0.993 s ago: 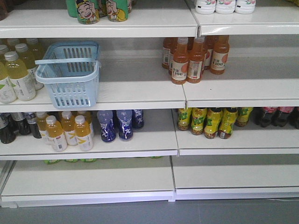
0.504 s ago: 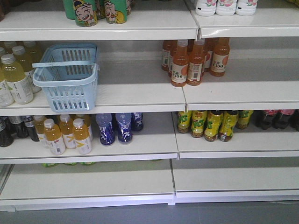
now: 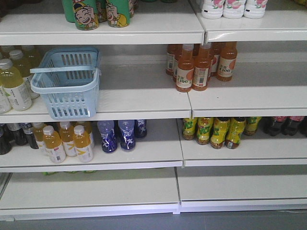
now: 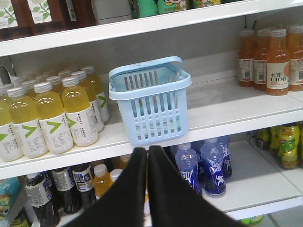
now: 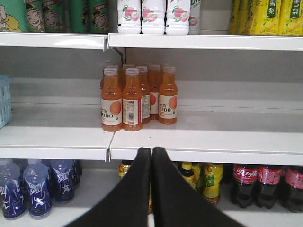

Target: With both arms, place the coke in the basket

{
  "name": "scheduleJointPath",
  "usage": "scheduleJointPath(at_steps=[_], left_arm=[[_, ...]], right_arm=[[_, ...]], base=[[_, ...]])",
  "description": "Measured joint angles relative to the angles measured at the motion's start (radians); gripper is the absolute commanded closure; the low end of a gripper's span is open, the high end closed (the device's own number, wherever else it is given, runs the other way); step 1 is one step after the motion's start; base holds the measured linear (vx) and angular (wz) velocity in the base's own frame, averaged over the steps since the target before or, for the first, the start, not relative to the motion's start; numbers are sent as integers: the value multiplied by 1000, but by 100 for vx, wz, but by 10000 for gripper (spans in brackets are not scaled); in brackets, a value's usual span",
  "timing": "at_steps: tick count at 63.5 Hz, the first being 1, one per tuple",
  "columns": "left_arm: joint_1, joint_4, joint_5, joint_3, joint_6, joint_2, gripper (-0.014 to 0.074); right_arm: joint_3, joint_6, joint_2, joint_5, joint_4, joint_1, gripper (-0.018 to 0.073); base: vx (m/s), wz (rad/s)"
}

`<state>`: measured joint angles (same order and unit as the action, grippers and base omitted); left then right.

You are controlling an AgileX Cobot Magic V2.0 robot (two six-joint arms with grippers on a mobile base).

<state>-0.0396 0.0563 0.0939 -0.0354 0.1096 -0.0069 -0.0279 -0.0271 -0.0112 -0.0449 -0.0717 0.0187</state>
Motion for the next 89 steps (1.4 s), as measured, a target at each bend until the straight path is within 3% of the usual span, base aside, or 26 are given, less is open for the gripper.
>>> scheduleJointPath(at_steps=[89], left_arm=[[0,0,0,0,0,0,602]], right_arm=[[0,0,0,0,0,0,569]], base=[[3,0]])
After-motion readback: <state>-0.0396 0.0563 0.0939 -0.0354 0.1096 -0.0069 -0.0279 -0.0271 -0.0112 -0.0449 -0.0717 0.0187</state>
